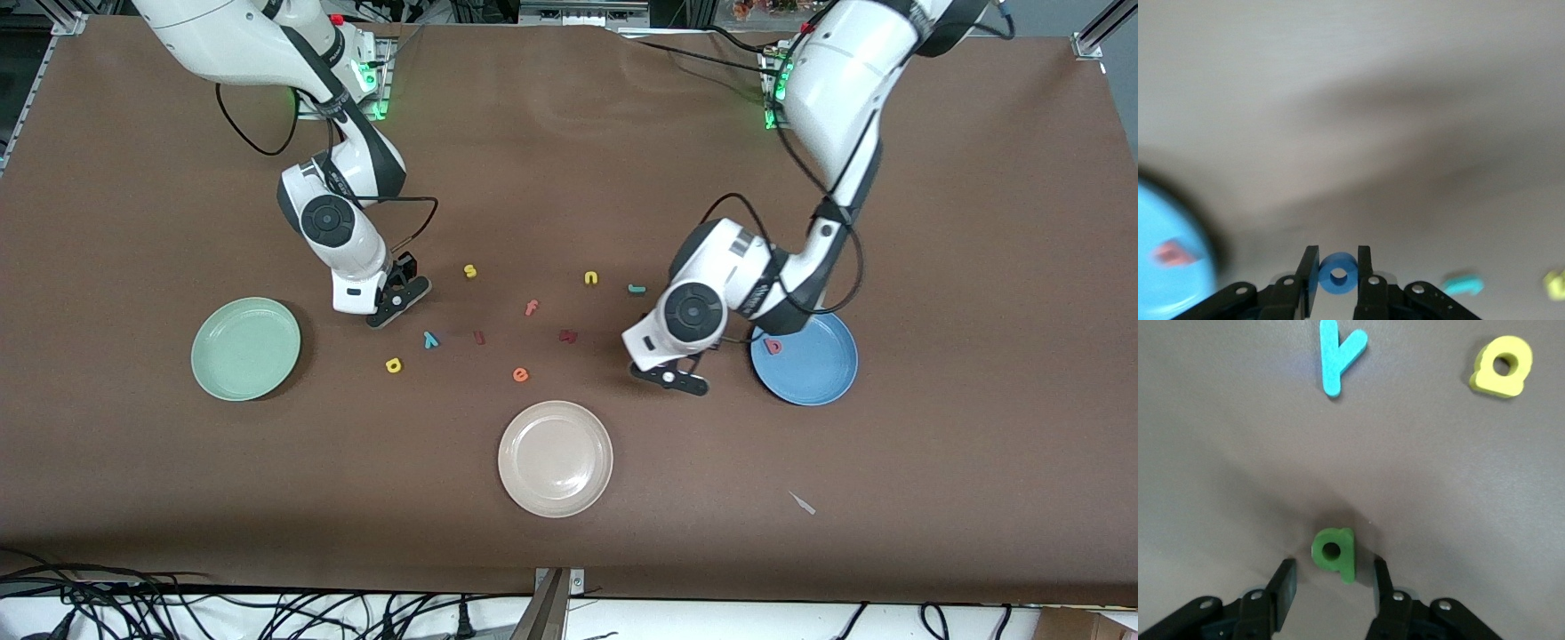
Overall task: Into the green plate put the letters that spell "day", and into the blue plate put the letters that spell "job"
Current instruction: 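Carry the blue o onto the blue plate and open the left gripper, then grasp the cyan l with the left gripper while the right gripper grasps the green a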
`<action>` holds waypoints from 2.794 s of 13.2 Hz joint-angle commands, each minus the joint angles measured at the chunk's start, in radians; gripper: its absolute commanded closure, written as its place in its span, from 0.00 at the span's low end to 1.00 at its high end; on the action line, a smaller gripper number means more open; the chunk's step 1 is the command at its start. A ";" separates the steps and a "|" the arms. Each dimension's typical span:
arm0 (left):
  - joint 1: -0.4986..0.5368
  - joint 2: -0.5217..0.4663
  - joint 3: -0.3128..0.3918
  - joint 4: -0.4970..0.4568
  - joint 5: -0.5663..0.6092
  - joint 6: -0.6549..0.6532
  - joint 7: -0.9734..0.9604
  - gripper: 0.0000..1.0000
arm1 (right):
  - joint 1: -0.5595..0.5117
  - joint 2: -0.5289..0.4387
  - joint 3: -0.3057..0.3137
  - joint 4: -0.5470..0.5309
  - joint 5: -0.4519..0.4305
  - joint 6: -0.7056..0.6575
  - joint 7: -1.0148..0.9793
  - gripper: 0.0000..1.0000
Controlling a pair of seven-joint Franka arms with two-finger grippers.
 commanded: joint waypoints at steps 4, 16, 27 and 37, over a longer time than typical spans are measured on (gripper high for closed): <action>0.207 -0.041 -0.006 -0.050 0.027 -0.065 0.467 0.87 | 0.000 0.011 0.000 -0.010 -0.020 0.030 -0.007 0.55; 0.262 -0.076 -0.031 -0.165 0.015 0.043 0.514 0.00 | 0.000 0.022 0.000 -0.008 -0.020 0.042 -0.003 0.72; 0.077 -0.053 -0.195 -0.187 -0.029 0.113 -0.952 0.00 | 0.000 0.022 0.000 -0.008 -0.020 0.040 -0.003 0.84; 0.064 -0.109 -0.212 -0.464 -0.039 0.556 -1.716 0.11 | 0.000 0.022 0.000 -0.003 -0.020 0.033 -0.007 1.00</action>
